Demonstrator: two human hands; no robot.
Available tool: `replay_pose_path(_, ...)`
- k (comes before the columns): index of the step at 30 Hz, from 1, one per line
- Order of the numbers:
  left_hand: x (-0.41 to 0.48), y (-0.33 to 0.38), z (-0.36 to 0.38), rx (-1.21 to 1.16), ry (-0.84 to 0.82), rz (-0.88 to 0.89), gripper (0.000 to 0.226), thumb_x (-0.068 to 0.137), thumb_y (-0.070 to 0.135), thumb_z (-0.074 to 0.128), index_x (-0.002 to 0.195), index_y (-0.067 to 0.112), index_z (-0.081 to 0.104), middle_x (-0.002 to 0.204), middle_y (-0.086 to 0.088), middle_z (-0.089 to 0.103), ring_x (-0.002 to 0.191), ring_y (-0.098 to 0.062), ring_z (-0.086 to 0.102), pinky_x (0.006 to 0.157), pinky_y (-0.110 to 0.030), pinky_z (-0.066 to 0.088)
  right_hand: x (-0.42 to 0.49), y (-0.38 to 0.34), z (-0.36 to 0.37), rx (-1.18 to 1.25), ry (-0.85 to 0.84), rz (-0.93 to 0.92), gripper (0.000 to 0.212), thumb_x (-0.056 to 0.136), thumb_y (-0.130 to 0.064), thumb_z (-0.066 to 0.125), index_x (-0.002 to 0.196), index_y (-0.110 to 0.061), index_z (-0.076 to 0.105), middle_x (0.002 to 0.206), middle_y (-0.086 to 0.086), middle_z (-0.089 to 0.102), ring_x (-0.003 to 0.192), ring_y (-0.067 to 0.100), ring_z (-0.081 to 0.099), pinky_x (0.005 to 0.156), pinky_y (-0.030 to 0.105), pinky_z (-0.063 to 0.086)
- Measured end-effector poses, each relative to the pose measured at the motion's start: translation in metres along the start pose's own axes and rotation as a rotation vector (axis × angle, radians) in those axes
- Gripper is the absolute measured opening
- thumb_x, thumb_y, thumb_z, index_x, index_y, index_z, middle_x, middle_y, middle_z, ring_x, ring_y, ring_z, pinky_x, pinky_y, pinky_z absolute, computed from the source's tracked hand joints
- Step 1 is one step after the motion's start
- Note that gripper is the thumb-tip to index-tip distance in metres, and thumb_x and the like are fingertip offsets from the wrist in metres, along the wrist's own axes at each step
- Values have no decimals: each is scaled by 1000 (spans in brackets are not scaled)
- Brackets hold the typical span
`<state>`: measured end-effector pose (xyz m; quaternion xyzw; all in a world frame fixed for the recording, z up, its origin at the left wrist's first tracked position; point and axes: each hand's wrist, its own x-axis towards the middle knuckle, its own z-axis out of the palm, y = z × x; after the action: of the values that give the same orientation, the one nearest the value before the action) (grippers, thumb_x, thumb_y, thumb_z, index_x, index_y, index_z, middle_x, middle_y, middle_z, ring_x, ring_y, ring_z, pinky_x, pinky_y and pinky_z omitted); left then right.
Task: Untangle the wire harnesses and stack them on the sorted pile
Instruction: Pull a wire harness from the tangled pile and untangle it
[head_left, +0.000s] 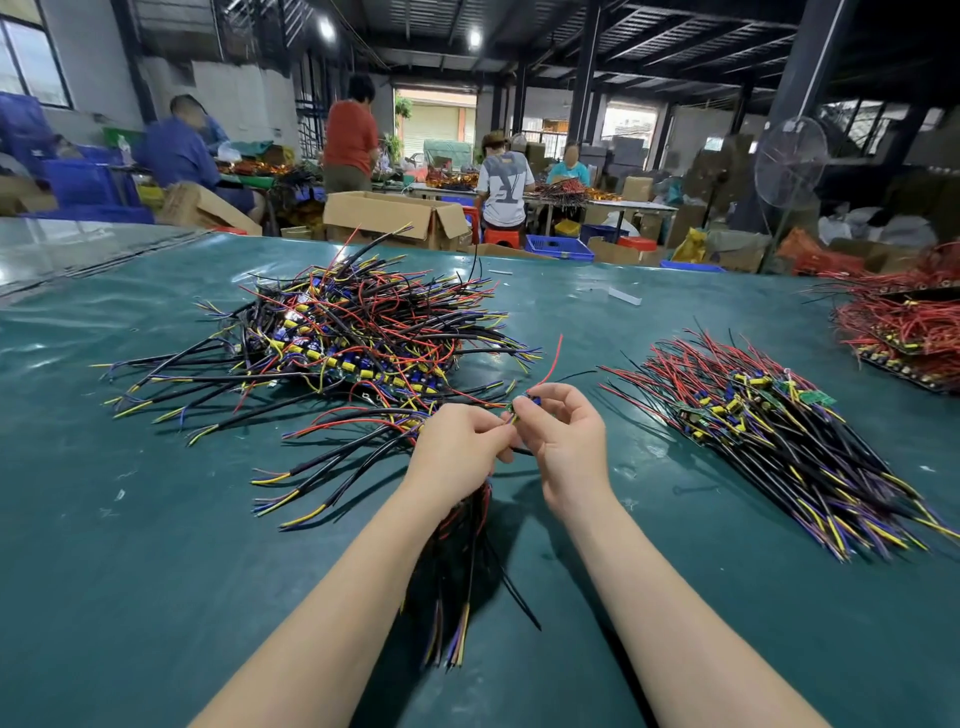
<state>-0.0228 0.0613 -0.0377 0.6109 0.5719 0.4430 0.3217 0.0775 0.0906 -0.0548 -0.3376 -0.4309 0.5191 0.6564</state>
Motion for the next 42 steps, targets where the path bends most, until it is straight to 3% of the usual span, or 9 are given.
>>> replay_pose_path(5, -1, 3, 0, -250, 12, -176, 26, 82, 2, 54, 58, 10, 61, 52, -2, 55, 34, -6, 39, 34, -12, 26, 1, -3, -4, 92, -123, 83, 21, 89, 2, 51, 73, -11, 50, 53, 0, 58, 47, 12, 60, 47, 21, 51)
replay_pose_path(9, 1, 5, -3, -384, -17, -317, 22, 83, 3, 51, 61, 6, 54, 51, -1, 38, 32, -7, 21, 33, -12, 13, 1, -5, -2, -25, -150, 25, 19, 87, 3, 55, 72, -9, 55, 51, -4, 60, 45, 10, 59, 49, 21, 53)
replay_pose_path(13, 0, 2, 0, -423, -91, -213, 22, 93, 14, 51, 74, 6, 57, 42, 8, 33, 31, -3, 19, 33, -12, 13, 2, -9, -5, -32, -124, -17, 19, 85, 3, 58, 69, -7, 58, 49, -4, 59, 45, 7, 58, 48, 18, 51)
replay_pose_path(18, 1, -2, -6, -221, -80, -47, 28, 90, 12, 54, 65, 11, 66, 38, 11, 26, 36, -6, 19, 38, -18, 16, 3, -7, -4, -55, -108, -5, 18, 86, 1, 58, 69, -6, 58, 46, -5, 52, 41, 6, 51, 47, 19, 51)
replay_pose_path(23, 0, -2, -4, -335, -134, -46, 26, 89, 7, 53, 67, 8, 66, 39, 9, 38, 32, -3, 23, 34, -12, 18, 5, -7, -5, 49, -139, 79, 19, 90, -4, 51, 72, -7, 58, 45, -5, 50, 42, 6, 49, 47, 20, 50)
replay_pose_path(29, 2, -5, -3, -406, -148, -74, 27, 92, 9, 51, 68, 7, 63, 41, 8, 50, 32, 1, 33, 34, -10, 22, 1, -3, -7, 20, -314, 70, 12, 90, 0, 49, 87, -7, 58, 49, -5, 56, 40, 10, 50, 48, 18, 46)
replay_pose_path(34, -2, -3, 0, -381, -259, -132, 32, 96, 17, 47, 67, 15, 62, 46, 10, 57, 38, 3, 46, 37, -10, 32, 3, 0, -8, -14, -154, 18, 15, 90, 0, 51, 80, -9, 59, 49, -4, 59, 41, 7, 50, 45, 16, 43)
replay_pose_path(38, -4, 1, 5, -238, -151, -11, 38, 95, 12, 48, 58, 10, 58, 37, 10, 50, 32, 1, 40, 36, -8, 29, 3, 0, -8, -170, -140, -66, 17, 92, -6, 52, 77, -13, 53, 37, -8, 45, 32, 4, 37, 37, 14, 30)
replay_pose_path(42, -4, 1, 7, -333, -202, -145, 36, 95, 16, 48, 61, 11, 59, 38, 11, 46, 31, 1, 35, 32, -10, 24, 5, 1, -6, -123, -211, 22, 21, 92, -5, 50, 75, -14, 44, 34, -10, 32, 28, 4, 26, 38, 15, 20)
